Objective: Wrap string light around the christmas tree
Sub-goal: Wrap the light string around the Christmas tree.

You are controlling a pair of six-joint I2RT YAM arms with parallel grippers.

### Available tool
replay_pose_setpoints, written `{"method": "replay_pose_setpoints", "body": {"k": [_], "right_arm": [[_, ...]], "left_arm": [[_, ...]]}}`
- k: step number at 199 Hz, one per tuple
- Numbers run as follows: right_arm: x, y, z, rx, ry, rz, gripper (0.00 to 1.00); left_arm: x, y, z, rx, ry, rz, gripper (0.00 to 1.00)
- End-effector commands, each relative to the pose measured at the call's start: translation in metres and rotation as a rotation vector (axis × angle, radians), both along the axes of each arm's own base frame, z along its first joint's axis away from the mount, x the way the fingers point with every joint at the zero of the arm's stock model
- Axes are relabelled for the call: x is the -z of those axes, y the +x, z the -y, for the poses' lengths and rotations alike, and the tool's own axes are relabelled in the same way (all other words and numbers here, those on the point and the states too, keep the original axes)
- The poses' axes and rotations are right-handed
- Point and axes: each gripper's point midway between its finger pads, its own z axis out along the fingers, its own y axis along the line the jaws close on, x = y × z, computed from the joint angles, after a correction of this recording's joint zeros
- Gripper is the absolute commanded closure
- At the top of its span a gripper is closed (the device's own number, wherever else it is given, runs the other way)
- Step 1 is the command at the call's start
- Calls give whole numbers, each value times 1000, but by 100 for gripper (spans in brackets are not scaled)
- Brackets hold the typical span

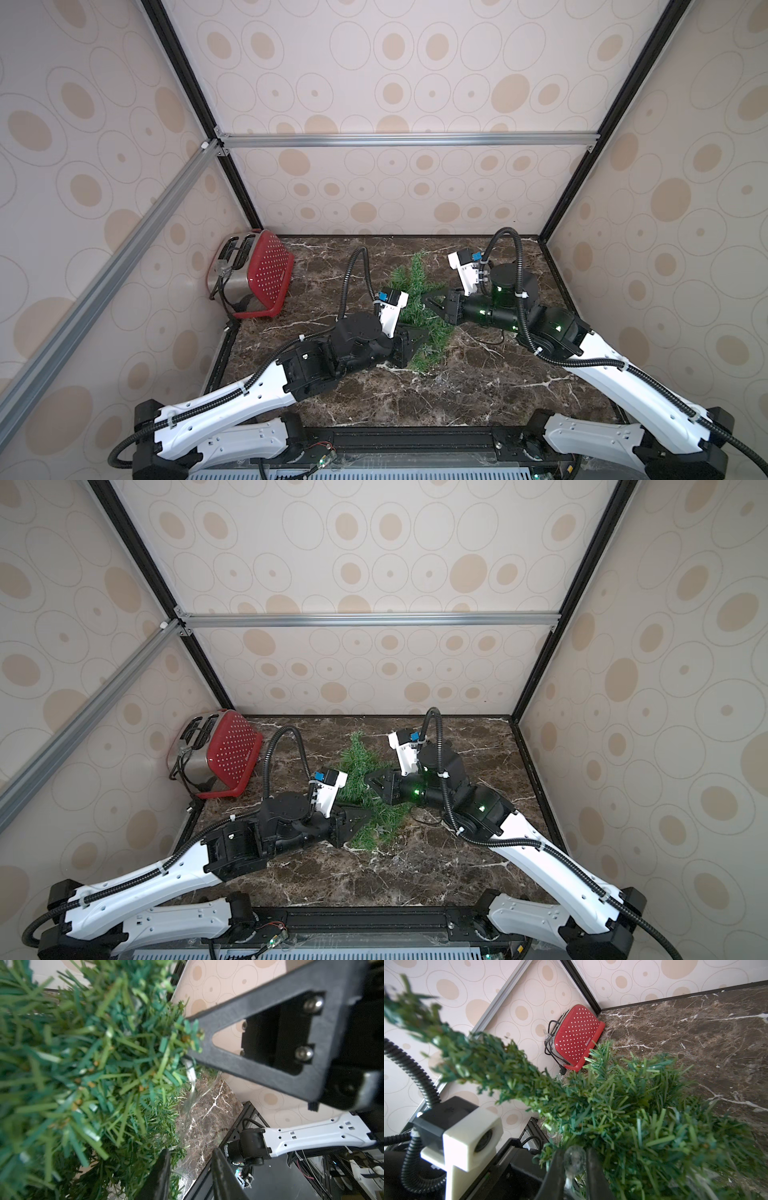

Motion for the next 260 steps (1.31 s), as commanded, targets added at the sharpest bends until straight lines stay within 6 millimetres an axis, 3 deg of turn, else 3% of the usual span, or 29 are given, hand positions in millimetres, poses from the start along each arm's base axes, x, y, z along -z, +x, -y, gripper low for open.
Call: {"method": "replay_pose_setpoints", "body": {"k": [1,125,141,189,205,225,260], "right_arm": [[-11,-5,2,0,40,13,86],[-13,-10,5,3,74,7,86],[-13,-10,6,4,76,9,86],[-17,-10,9,17,75,16,85],[-17,-9,12,32,73,19,84],[-17,-6,15,56,62,23,77],[-17,-3,28,109,10,43,55]], "left_arm": [[-27,3,7,-26,-78,20,67],[-21,15,28,-81,-69,36,71],[-23,16,30,-76,-74,39,75],[-24,16,26,-88,-74,47,100],[-27,14,27,-75,-79,47,100],[-30,11,23,-70,-77,46,100],[-41,2,7,-53,-82,51,100]]}}
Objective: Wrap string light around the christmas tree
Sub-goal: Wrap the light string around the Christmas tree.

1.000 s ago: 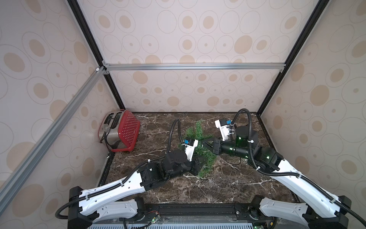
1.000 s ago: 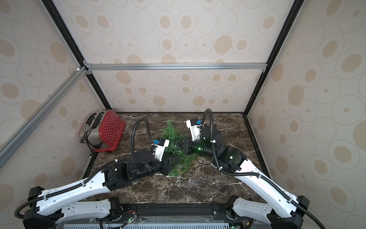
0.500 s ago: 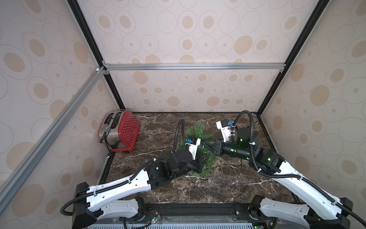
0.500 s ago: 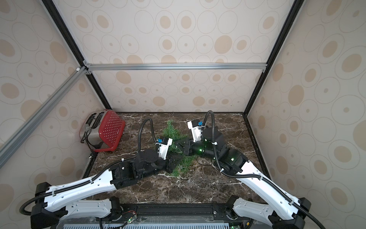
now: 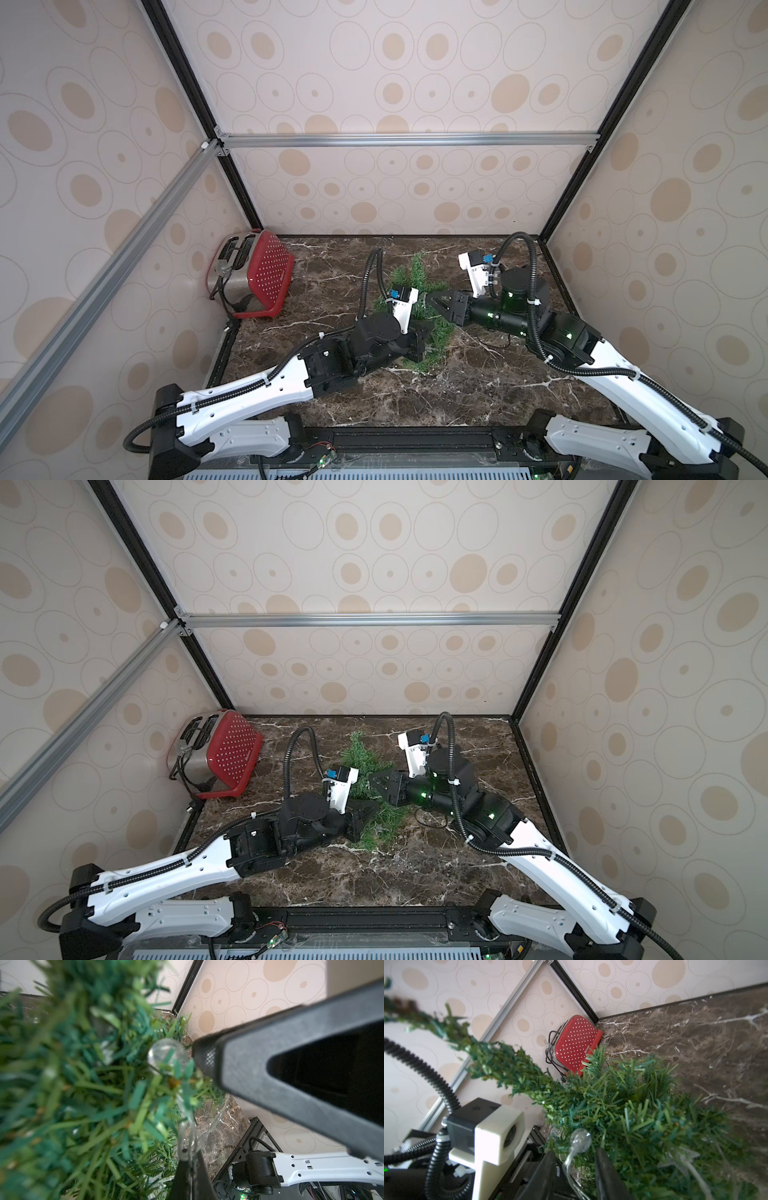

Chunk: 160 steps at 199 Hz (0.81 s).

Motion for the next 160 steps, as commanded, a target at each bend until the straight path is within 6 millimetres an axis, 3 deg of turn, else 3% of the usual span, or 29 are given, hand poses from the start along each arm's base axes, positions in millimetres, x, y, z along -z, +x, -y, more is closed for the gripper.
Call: {"method": "replay_pose_setpoints", "body": {"k": [1,58,75,94,129,143,160], "right_arm": [[-11,0,12,46,-18,36,54],[-33,-4,47,151,-68,108,30],[-37,-5,72,235,-116,131,28],[-33,-3,115,414,-184,126,28],[18,-20,191,707,-298,-18,28],[49,-28,200,753,-297,-103,28],[93,-33,197,768,-290,-212,28]], "left_arm": [[-38,-11,-11,20,-62,31,100],[-46,-25,-26,67,-45,15,100],[-53,-29,-26,83,-59,15,100],[-60,-30,-26,89,-72,18,100],[-65,-31,-20,107,-89,12,100],[-66,-31,-19,108,-98,7,100],[-70,-32,-19,110,-111,5,100]]}}
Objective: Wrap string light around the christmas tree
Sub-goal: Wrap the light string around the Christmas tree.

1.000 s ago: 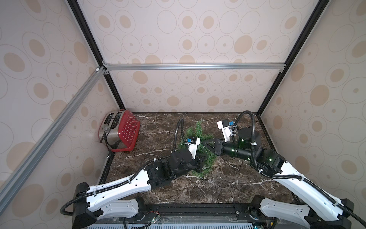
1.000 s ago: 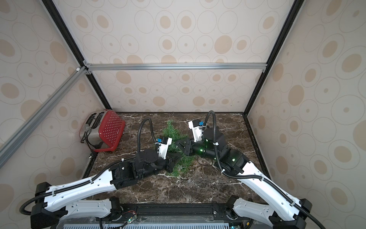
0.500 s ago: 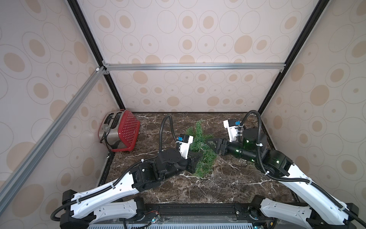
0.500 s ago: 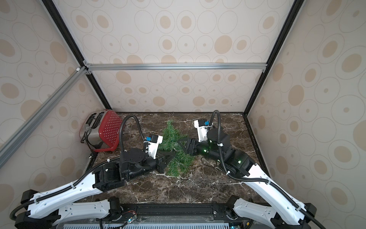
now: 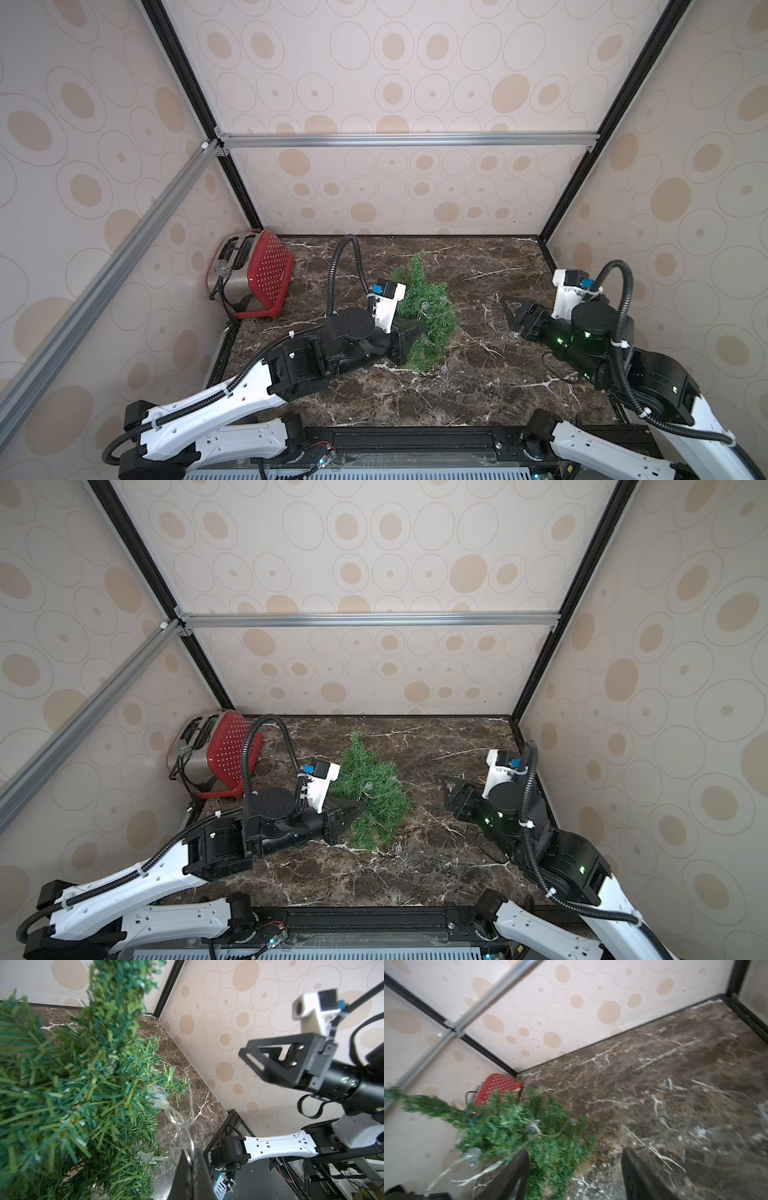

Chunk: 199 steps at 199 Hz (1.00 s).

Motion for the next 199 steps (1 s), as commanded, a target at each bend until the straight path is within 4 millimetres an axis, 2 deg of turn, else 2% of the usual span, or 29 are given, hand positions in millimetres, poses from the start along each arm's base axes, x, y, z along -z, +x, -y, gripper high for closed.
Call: {"method": "replay_pose_setpoints", "body": {"k": [1,21,41,56,70,113,154,199], "right_arm": [[77,-10,20,149,-39,-205,28],[121,-12,8,174,45,-304,27],[160,-10,-13,181,190,-378,23],[183,-7,-26,200,289,-421,20],[202,-5,-27,240,317,-466,20],[245,13,-45,290,481,-578,20],[263,33,-38,380,518,-582,21],[285,58,-43,397,550,-602,25]], "left_arm": [[-24,-5,2,20,-56,9,100],[-28,-6,2,22,-73,8,100],[-30,-6,2,18,-75,8,100],[-32,-6,1,16,-79,8,100],[-33,-6,0,15,-86,3,100],[-38,-7,4,27,-99,-2,100],[-36,-6,2,17,-96,-2,100],[-34,-6,0,14,-88,-7,100]]}}
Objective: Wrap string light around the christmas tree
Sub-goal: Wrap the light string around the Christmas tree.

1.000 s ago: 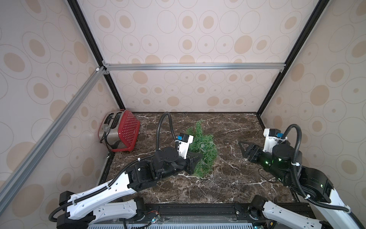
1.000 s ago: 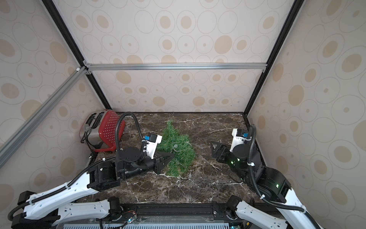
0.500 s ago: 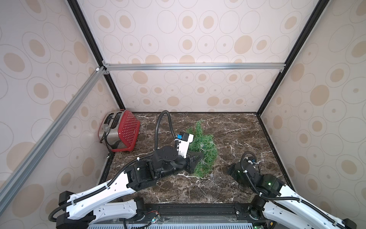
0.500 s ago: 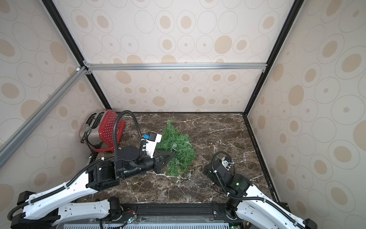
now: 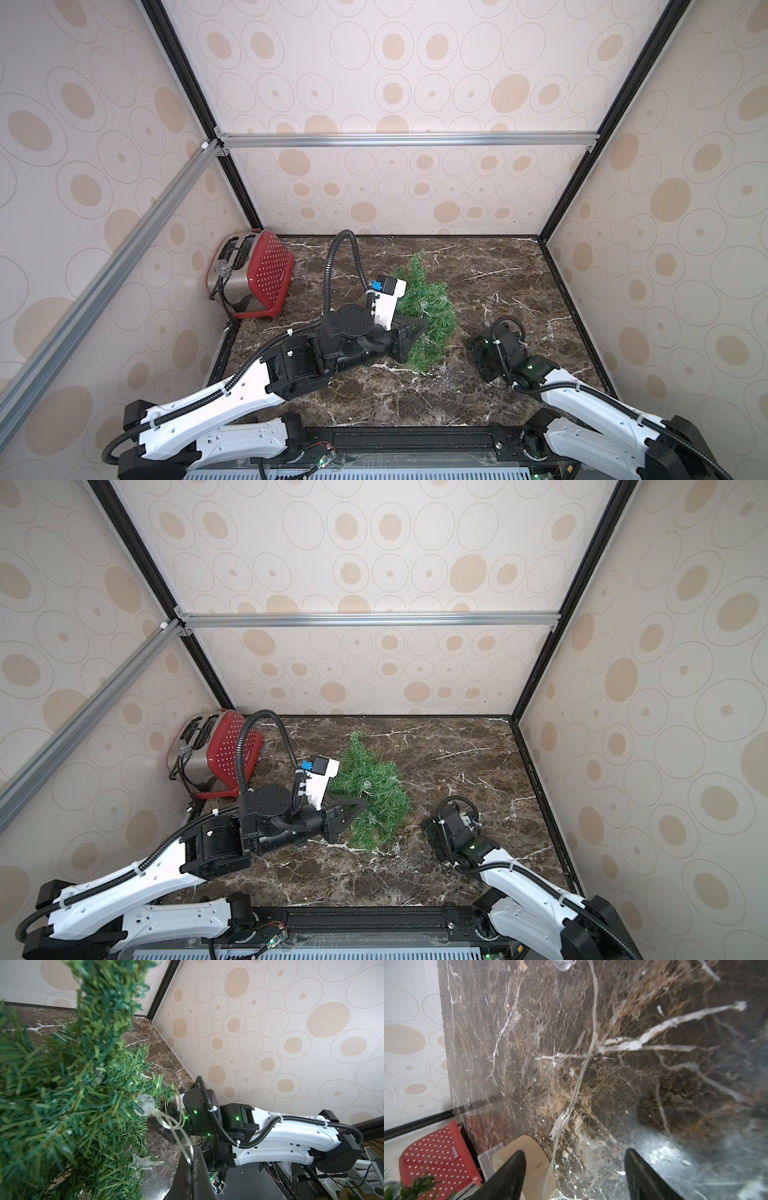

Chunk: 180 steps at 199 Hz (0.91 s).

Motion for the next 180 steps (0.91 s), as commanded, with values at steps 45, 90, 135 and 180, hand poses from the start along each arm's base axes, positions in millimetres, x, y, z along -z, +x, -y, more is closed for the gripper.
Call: {"method": "replay_pose_setpoints", "body": {"k": [45,90,135,180], "right_arm": [[26,33,-1,82,47,-20,41],[43,54,13,139,57,10,70],[-2,64,35,99,-58,146,100],[-132,51,63,16,-281,407,100]], "left_arm": [[-21,-4,-3,1,-45,0,100],[-20,-5,-9,-11,-42,0,100],[-14,-2,-18,-44,-22,4,100],[1,3,-25,-81,28,15,100]]}}
